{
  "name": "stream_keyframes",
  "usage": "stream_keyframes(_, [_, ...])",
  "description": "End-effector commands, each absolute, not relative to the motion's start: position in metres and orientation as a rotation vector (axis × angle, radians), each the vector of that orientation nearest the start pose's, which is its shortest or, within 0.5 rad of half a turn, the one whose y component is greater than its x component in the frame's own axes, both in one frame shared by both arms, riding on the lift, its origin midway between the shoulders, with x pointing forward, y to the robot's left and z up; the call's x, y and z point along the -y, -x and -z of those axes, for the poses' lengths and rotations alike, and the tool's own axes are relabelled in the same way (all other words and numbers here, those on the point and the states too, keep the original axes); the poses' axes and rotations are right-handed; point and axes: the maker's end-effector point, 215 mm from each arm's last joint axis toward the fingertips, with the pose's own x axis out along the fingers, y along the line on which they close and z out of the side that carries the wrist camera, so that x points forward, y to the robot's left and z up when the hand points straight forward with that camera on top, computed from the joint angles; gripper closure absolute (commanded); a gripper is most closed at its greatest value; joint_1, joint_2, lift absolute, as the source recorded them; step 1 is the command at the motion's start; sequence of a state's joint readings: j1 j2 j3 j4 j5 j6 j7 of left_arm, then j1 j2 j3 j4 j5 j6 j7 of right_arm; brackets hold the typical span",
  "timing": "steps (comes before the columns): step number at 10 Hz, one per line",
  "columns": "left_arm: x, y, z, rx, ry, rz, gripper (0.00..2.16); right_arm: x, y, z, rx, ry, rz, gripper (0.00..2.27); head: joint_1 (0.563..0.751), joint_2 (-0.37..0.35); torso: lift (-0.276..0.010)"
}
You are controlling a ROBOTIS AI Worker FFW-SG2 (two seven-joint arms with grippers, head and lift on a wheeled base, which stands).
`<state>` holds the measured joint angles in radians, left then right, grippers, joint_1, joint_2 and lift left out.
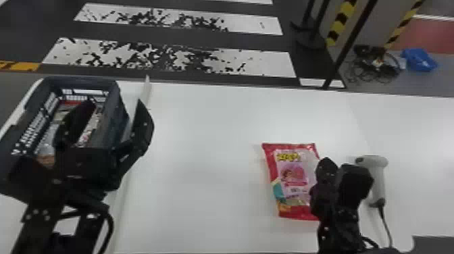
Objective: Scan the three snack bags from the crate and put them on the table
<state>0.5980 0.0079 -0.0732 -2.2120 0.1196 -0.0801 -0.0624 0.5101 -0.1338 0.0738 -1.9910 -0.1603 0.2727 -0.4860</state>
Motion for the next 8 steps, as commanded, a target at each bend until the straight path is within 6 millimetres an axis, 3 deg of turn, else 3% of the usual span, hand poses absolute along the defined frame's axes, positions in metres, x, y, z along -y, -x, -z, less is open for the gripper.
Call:
stream_keyframes(1, [-0.179,-0.419,0.262,0.124,0.158,0.123,0.04,0.325,-0.404,0.46,-0.394,0.042,0.375,2.13,0.695,-0.154,-0.094])
stream_keyframes(3, [-0.173,-0.42,0.266,0.119,0.16,0.132,0.04,0.324,-0.395,0.48,-0.415,0.025,0.367,2.13,0.695,-0.192,-0.094])
stream_keyframes(6, [-0.174,-0.419,0.265,0.134,0.161,0.129,0.04,0.286,-0.369,0.5,-0.449,0.002,0.31,2.13,0.695,-0.189,-0.094])
stream_keyframes(8, [-0.173,-0.419,0.266,0.14,0.166,0.129,0.04,0.259,-0.356,0.5,-0.447,0.005,0.265,2.13,0.695,-0.162,-0.094])
